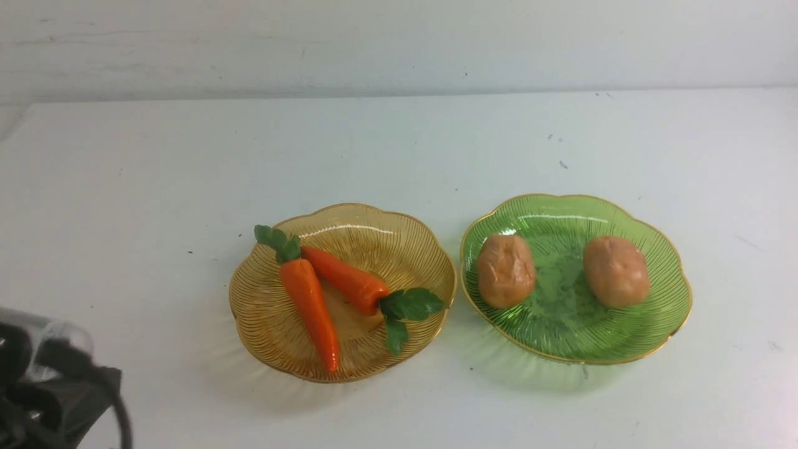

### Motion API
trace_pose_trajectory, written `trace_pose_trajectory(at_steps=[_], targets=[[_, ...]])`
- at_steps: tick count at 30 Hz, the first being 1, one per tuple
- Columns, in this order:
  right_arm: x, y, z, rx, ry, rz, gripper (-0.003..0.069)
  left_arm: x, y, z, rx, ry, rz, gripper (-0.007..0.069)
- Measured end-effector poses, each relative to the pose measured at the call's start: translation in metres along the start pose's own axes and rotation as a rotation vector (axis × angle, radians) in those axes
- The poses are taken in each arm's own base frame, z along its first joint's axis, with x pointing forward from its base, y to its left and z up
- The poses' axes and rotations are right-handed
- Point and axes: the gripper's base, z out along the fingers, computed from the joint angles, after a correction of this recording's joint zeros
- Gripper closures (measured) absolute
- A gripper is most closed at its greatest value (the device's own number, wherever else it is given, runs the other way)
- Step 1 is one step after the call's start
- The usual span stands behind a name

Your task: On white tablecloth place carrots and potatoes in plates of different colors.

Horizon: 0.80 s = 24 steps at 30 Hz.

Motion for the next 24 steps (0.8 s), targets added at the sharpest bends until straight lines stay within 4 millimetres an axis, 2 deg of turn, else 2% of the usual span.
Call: trace_pose_trajectory(at_steps=[3,6,10,24], targets=[[0.000,0.000,0.000,0.000,0.000,0.000,0.0674,0.028,0.007,-0.005,-0.066,-0.079,-0.053,0.0627],[0.000,0.000,0.000,0.000,0.001,0.000,0.0674,0.058,0.011,0.000,-0.102,-0.087,-0.072,0.0627],[0.000,0.000,0.000,0.000,0.001,0.000,0.0674,0.075,0.013,0.006,-0.113,-0.049,-0.062,0.0627],[0.000,0.000,0.000,0.001,0.003,-0.001,0.0674,0.076,0.013,0.007,-0.112,-0.058,-0.014,0.0627]])
